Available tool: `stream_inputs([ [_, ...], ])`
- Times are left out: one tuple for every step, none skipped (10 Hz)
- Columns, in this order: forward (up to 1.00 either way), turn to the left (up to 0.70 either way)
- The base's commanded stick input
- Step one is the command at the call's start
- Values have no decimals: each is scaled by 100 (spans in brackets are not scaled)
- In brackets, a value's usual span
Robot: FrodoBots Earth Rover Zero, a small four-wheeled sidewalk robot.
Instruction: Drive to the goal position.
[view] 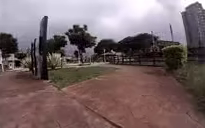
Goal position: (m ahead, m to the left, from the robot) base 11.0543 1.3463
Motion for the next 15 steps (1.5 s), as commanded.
stream_inputs([
  [0, -100],
  [0, -100],
  [0, -91],
  [0, -41],
  [8, 0],
  [53, 0],
  [100, 0],
  [100, 0],
  [100, 0],
  [100, 0],
  [100, 0],
  [100, 0],
  [100, 20],
  [100, 32],
  [100, 39],
])
